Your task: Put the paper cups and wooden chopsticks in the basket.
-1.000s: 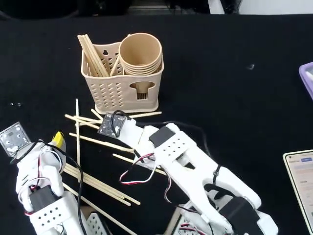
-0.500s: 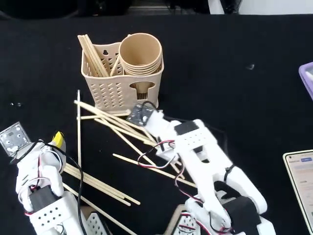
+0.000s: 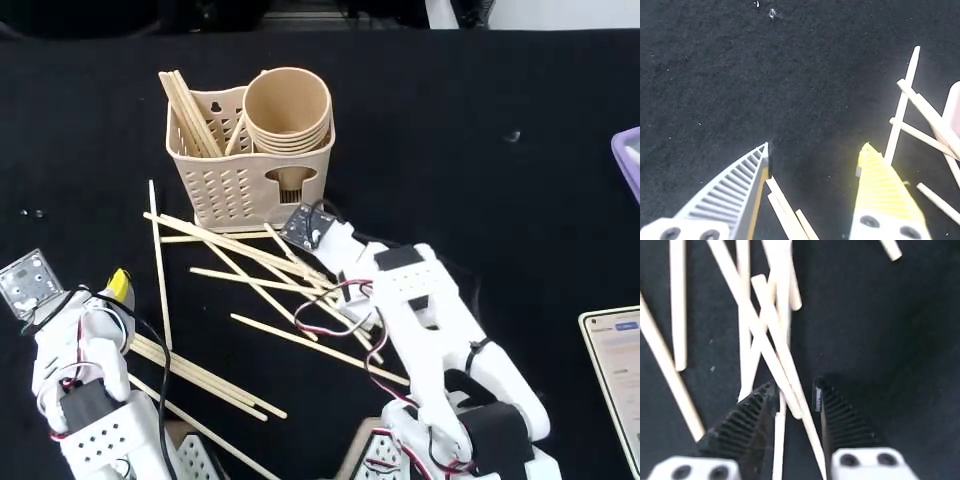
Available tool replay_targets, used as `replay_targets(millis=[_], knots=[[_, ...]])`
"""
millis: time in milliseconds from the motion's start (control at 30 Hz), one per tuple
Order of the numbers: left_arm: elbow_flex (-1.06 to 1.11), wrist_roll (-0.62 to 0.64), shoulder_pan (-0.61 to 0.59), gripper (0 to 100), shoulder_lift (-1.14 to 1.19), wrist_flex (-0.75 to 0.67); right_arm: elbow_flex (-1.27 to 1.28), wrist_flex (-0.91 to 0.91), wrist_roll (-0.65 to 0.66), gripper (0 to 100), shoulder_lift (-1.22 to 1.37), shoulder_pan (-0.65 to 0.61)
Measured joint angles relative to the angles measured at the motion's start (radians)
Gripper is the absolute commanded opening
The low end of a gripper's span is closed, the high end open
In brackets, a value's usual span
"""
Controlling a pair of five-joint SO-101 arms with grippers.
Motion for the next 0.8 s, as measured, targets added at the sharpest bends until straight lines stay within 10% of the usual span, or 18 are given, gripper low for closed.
replay_targets(millis=[800], knots=[[0.0,0.0,0.0,28,0.0,0.0,-0.16,0.463,0.003,1.0,-0.437,-0.018]])
